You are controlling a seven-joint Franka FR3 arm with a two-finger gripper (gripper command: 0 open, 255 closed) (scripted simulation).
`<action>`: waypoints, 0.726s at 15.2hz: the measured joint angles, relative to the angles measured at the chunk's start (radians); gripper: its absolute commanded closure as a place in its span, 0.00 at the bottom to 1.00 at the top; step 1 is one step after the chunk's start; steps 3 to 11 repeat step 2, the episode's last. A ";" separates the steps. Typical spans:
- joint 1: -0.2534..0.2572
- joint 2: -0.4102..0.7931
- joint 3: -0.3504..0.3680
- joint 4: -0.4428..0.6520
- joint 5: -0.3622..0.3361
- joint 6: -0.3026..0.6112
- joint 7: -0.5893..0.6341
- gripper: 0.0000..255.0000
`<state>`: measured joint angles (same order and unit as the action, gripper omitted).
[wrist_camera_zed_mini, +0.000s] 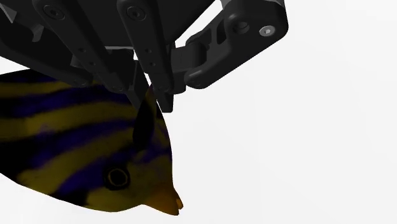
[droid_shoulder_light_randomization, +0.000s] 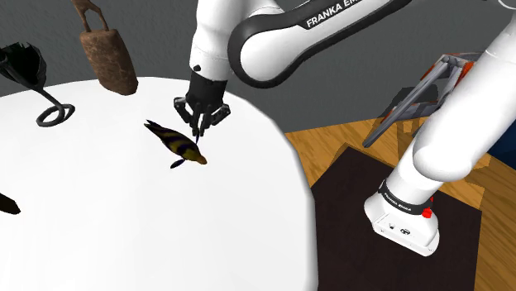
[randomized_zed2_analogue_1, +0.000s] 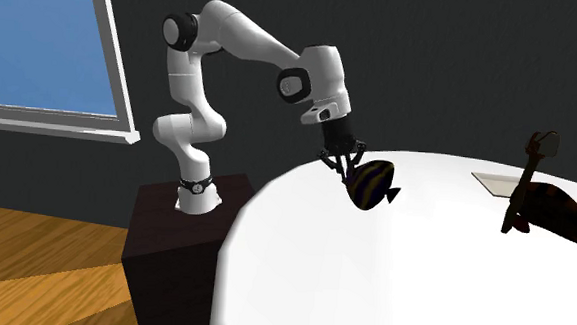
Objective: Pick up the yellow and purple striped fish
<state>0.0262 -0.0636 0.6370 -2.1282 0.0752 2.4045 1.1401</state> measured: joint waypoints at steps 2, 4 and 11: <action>0.000 -0.010 -0.001 0.010 0.007 -0.018 -0.004 1.00; 0.000 -0.010 -0.001 0.010 0.007 -0.018 -0.004 1.00; 0.000 -0.010 -0.001 0.010 0.007 -0.018 -0.004 1.00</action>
